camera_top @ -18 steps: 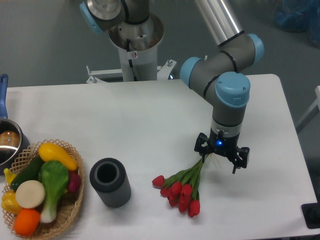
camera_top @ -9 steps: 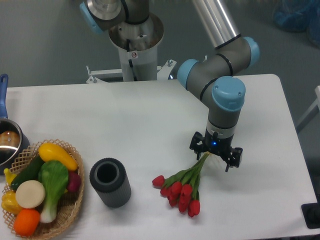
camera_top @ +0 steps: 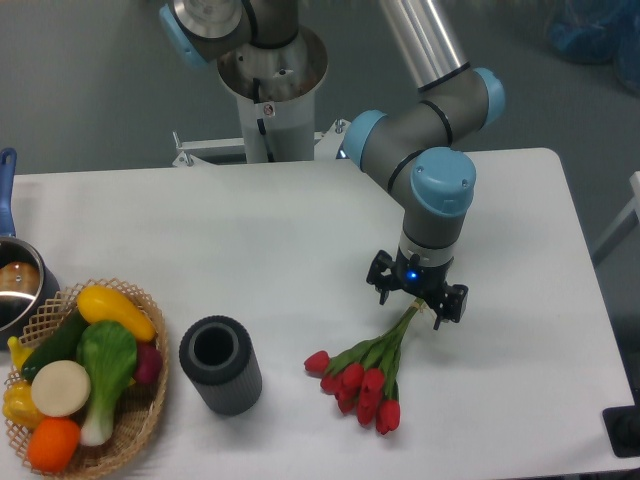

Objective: Pick up the flowers from the table
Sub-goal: 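Lower the open gripper onto the tulip stems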

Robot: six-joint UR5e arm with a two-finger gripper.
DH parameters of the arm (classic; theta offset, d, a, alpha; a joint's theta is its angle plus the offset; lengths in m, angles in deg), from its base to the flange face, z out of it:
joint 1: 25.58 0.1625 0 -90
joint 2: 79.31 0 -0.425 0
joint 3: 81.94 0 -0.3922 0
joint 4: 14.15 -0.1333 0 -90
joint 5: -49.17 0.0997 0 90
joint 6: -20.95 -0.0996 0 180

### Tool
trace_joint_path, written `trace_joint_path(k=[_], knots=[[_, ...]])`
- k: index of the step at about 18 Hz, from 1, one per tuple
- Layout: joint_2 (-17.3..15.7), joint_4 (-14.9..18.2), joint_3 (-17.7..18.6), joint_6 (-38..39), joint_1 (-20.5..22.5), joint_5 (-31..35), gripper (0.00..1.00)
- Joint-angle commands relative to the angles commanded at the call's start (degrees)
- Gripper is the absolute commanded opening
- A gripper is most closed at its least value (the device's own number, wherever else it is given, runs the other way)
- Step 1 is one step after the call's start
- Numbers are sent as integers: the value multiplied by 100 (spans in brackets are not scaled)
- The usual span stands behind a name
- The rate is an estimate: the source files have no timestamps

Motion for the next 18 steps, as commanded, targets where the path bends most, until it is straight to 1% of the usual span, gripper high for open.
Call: trace_joint_path(k=[2,4,6,9,10,13,18], knots=[[9,-18,0,-9,-35,1,100],[88,-26,-53,-9,-53,-8,100],[141,-193,-62,-9,-70,-17,100],[386,-237,-140,-35,-131,-35,100],[413,-229,-141,-9,-176,-26,100],[378,-211,-53,-52,-176,-26,100],[378,-202,-53,-53,-158,-35,100]])
